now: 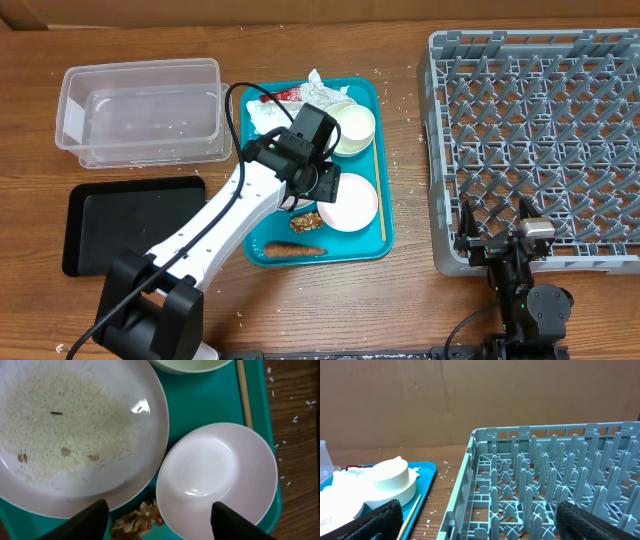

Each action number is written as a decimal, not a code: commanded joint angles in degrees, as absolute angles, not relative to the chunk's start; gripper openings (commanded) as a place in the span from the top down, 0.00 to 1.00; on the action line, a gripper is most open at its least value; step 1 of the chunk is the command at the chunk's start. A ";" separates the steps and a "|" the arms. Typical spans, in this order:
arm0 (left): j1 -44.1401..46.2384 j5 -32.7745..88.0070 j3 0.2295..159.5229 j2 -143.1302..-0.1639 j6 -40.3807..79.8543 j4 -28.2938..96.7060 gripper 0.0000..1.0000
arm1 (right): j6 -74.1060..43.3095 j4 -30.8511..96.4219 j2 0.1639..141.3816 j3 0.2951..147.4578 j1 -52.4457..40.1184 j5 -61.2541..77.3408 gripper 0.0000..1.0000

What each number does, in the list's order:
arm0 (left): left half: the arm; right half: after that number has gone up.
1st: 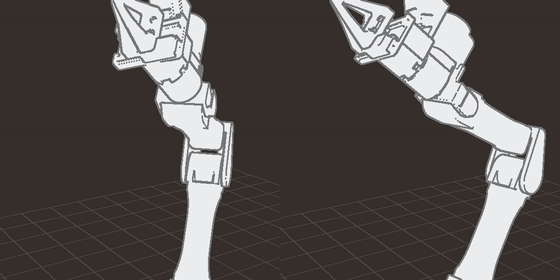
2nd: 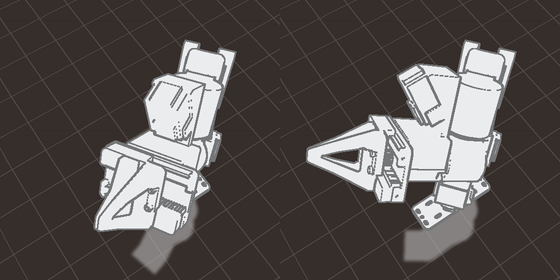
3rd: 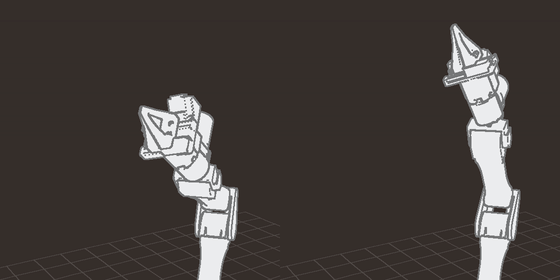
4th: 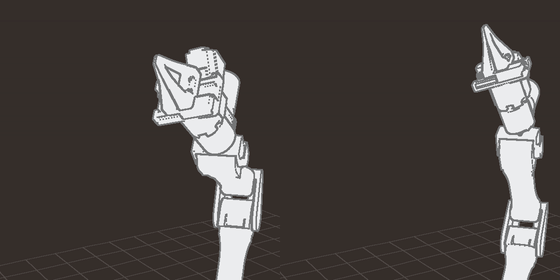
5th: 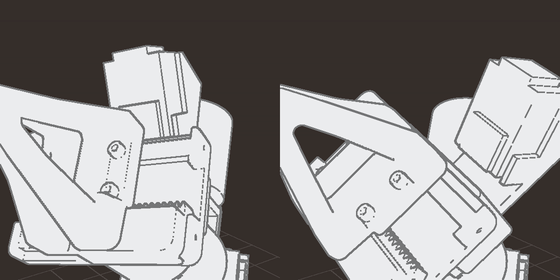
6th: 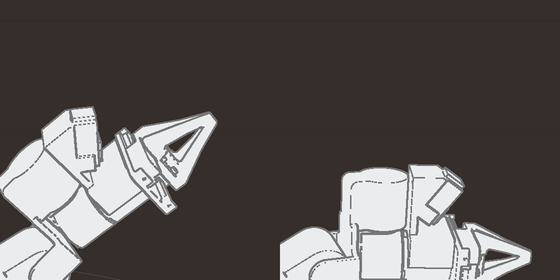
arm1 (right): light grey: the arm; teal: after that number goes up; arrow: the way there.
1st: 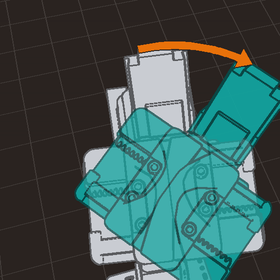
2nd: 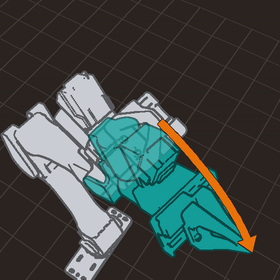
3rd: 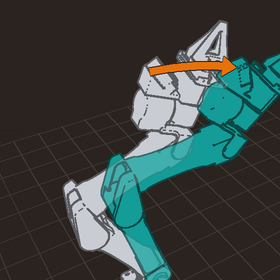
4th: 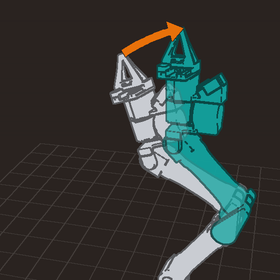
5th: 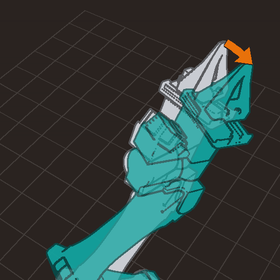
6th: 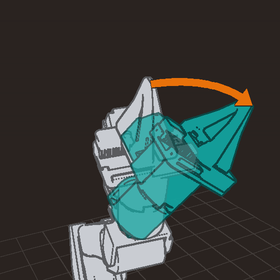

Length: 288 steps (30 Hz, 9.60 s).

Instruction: Sort waste into correct bins and load items into the dishwasher

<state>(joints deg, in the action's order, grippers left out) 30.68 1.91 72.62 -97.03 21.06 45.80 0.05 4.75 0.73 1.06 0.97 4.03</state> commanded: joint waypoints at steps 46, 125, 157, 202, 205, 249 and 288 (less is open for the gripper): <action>16.25 -12.34 73.78 -106.89 21.82 4.95 0.28 | 0.45 4.56 0.16 0.47 0.54 3.66 0.00; 8.45 -32.08 73.78 -88.01 19.68 4.21 0.96 | 0.45 4.56 0.16 0.47 0.54 3.66 0.00; 12.78 10.13 73.76 -104.49 8.62 7.40 0.00 | 0.45 4.56 0.16 0.47 0.54 3.66 0.00; 18.68 5.93 73.78 -123.44 1.26 -12.80 0.60 | 0.47 4.56 0.16 0.47 0.54 3.66 0.00; 18.68 5.80 73.78 -123.26 1.28 -14.52 0.76 | 0.45 4.56 0.16 0.47 0.54 3.66 0.00; 18.72 5.34 73.78 -124.62 7.44 -14.00 0.55 | 0.45 4.56 0.16 0.47 0.54 3.66 0.00; 7.01 -39.31 74.00 -97.06 12.25 -0.78 0.96 | 0.45 4.56 0.16 0.47 0.54 3.66 0.00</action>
